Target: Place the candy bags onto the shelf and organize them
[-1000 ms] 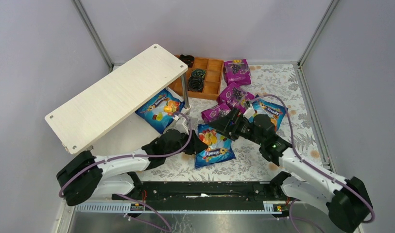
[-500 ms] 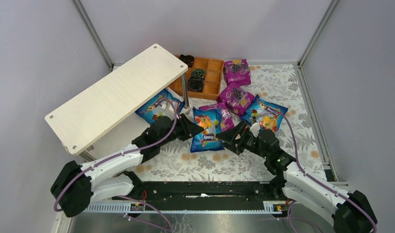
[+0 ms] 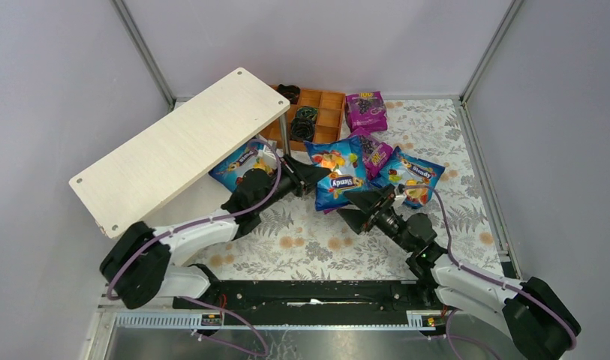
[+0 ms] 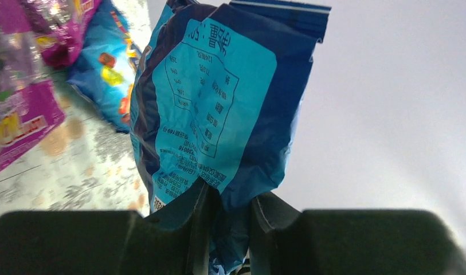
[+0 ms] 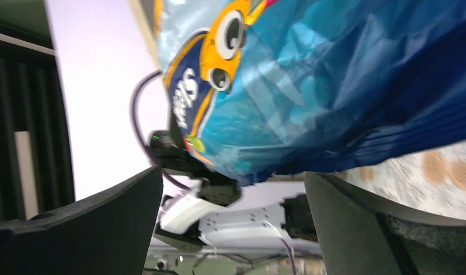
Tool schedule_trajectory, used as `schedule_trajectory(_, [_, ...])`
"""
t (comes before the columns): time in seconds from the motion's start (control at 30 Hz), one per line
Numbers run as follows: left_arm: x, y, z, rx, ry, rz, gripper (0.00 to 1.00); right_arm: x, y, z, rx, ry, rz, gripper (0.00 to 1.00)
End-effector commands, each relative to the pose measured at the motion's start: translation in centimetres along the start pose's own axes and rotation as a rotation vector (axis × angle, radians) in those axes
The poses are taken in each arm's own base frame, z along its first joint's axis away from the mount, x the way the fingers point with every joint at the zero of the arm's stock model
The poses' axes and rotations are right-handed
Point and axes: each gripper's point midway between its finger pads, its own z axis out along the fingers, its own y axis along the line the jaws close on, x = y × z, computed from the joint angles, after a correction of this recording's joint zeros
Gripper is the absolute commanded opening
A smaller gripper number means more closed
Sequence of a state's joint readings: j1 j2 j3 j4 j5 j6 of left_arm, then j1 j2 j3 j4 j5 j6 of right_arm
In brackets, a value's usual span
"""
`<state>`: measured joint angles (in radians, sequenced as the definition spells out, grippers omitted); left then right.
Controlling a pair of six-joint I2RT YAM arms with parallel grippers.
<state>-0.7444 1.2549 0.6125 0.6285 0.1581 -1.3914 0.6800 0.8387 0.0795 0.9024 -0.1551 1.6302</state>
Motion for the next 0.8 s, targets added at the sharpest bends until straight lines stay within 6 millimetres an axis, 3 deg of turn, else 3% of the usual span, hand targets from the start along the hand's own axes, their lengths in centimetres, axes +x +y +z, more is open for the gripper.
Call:
schedule_trajectory(0.0, [-1.9,-13.2,-2.9,0.546,-0.036,-0.093,0.0,-1.9,6.9,0.1,-0.257,-0.128,0.028,1.0])
schedule_trajectory(0.13, [-1.2,-13.3,-2.7,0.541,-0.038,-0.07,0.0,-2.7,8.7,0.6,-0.311,-0.169,0.039,1.0])
schedule_trajectory(0.23, [-2.3,-13.5,-4.0,0.594,-0.082,-0.085,0.0,-3.5,9.7,0.4,-0.367,-0.209,0.07,1.0])
schedule_trajectory(0.4, [-2.2,-13.4,-4.1,0.581,-0.067,-0.087,0.0,-5.0,12.1,0.1,-0.455,-0.292,0.085,1.0])
schedule_trajectory(0.53, [-1.9,-13.7,-3.8,0.595,-0.027,-0.118,0.0,-4.9,11.5,1.8,-0.345,-0.293,0.031,1.0])
schedule_trajectory(0.77, [-1.8,-13.2,-3.5,0.675,0.043,-0.232,0.0,-4.4,12.7,2.5,-0.352,-0.271,0.01,1.0])
